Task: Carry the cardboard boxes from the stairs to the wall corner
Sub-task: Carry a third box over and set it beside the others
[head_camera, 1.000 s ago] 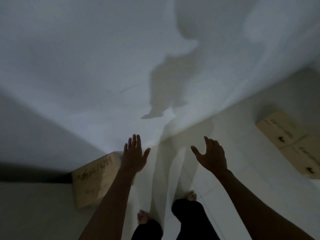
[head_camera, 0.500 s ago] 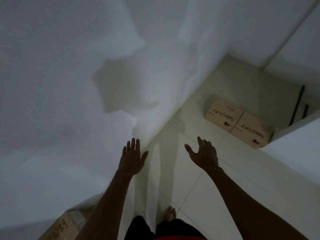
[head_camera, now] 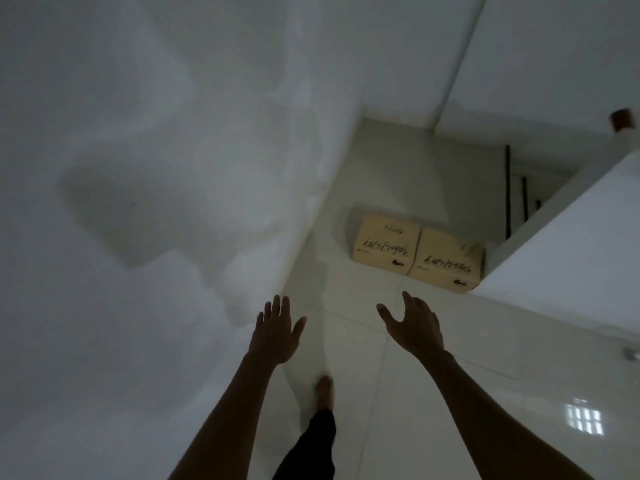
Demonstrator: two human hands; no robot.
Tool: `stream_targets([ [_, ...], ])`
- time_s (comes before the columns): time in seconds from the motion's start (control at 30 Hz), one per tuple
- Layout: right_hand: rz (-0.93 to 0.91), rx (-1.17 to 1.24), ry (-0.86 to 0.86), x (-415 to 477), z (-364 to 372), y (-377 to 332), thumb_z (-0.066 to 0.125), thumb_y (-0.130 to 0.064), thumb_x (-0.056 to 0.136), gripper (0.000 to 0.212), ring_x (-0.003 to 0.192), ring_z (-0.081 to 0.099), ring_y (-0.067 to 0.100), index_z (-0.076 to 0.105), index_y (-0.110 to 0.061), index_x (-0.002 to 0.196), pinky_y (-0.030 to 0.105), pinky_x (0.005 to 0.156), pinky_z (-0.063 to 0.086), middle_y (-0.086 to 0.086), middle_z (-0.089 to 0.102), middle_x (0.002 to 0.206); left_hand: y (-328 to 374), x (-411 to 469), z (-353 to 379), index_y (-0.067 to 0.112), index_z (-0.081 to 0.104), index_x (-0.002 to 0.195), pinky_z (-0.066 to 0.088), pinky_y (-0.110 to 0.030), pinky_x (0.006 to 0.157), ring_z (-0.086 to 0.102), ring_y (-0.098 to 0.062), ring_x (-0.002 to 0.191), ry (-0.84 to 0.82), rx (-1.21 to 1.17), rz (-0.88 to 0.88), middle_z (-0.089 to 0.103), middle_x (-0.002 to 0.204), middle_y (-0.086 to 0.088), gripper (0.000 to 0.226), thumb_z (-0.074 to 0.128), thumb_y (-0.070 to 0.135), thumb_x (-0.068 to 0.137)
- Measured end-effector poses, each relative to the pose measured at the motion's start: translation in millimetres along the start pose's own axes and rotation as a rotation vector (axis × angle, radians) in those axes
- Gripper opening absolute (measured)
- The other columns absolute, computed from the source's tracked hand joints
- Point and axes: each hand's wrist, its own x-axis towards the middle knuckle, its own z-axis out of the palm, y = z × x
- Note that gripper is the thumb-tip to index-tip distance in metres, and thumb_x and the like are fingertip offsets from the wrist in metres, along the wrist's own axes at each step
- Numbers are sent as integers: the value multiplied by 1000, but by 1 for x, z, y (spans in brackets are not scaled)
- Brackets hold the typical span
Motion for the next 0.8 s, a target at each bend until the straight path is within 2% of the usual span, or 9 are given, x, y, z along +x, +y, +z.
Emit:
stream_targets([
  [0.13, 71, 24, 25, 61, -27, 1, 45, -71, 94, 92, 154, 26, 33, 26, -12, 161, 49, 125, 23, 17, 30, 166, 37, 82, -24, 8, 8, 162, 12, -44, 127, 11, -34, 157, -17, 30, 54, 7, 169, -19, 73, 28, 51, 106],
  [0.47, 195, 107, 10, 222, -76, 25, 49, -70, 93, 91, 150, 34, 36, 31, -10, 159, 52, 121, 31, 18, 36, 163, 144, 260, -51, 10, 12, 161, 14, -44, 127, 11, -35, 157, -100, 109, 144, 9, 169, -19, 72, 28, 52, 105],
  [0.6, 258, 196, -62, 301, -91, 40, 50, -70, 92, 92, 149, 36, 36, 29, -12, 159, 54, 116, 39, 16, 35, 163, 182, 327, -51, 11, 13, 161, 16, -44, 126, 15, -32, 157, -131, 125, 128, 13, 169, -18, 71, 29, 52, 105],
  [0.8, 286, 267, -109, 413, -106, 55, 42, -71, 94, 84, 138, 49, 36, 39, -12, 153, 52, 107, 48, 18, 46, 154, 230, 421, -43, 10, 14, 161, 33, -46, 121, 29, -35, 152, -175, 105, 26, 25, 165, -19, 72, 31, 51, 105],
])
